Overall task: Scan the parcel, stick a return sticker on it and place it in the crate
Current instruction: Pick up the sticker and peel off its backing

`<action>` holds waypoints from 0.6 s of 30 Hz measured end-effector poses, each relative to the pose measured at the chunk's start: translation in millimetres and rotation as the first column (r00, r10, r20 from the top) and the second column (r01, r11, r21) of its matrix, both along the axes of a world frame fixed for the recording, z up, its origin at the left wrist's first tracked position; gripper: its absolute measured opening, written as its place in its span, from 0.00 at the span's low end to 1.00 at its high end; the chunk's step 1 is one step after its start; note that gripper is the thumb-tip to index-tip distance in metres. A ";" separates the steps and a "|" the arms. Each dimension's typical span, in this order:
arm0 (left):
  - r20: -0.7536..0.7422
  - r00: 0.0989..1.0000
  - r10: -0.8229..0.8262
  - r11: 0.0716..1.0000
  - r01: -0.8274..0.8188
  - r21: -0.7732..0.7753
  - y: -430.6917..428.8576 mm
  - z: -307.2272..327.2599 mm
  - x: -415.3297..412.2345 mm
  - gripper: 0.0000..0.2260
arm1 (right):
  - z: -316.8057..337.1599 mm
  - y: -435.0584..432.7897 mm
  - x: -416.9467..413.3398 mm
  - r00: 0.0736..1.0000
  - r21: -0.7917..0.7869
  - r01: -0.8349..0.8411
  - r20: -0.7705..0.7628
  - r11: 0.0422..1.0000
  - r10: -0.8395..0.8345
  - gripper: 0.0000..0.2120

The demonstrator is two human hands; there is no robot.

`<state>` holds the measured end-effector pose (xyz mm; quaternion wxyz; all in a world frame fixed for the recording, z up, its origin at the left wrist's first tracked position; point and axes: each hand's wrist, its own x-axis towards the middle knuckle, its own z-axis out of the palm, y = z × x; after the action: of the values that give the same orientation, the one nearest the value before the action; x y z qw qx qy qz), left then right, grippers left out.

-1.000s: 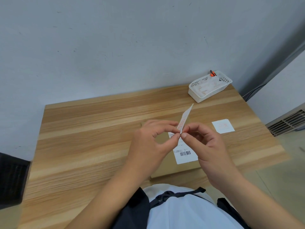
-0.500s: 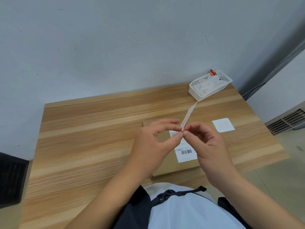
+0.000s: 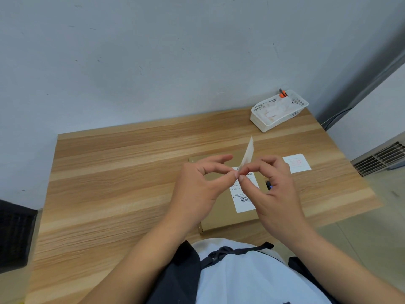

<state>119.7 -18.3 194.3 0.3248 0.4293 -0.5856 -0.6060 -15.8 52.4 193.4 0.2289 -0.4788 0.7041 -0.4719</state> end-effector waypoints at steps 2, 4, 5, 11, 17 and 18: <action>0.052 0.999 0.011 0.998 -0.008 -0.066 0.2 -0.8 -0.3 0.03 | -0.1 -0.2 0.2 1.000 0.006 0.003 0.022 1.000 -0.003 0.05; 0.101 0.995 0.015 0.990 -0.001 -0.138 1.0 -2.2 -0.8 0.04 | -0.1 -0.8 0.5 0.999 0.016 0.009 0.035 1.000 -0.009 0.04; 0.123 0.992 0.018 0.984 0.004 -0.176 1.5 -3.0 -1.1 0.04 | 0.3 -1.1 0.9 0.999 0.021 0.012 0.042 1.000 -0.013 0.04; 0.181 0.983 0.025 0.958 0.028 -0.284 3.3 -10.6 -8.5 0.03 | -0.7 -0.4 -3.4 0.993 0.051 0.022 0.111 0.998 -0.027 0.01; 0.186 0.982 0.030 0.965 0.020 -0.263 3.4 -13.5 -23.8 0.05 | -7.5 -3.5 -17.4 0.993 0.075 0.044 0.104 0.996 -0.052 0.03; 0.190 0.981 0.028 0.965 0.023 -0.261 3.4 -13.8 -28.1 0.05 | -9.3 -4.2 -20.5 0.993 0.075 0.052 0.102 0.996 -0.059 0.03</action>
<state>91.7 -14.8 180.5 0.3215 0.4395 -0.6887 -0.4786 -36.3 48.3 184.1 0.2691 -0.4252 0.7207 -0.4768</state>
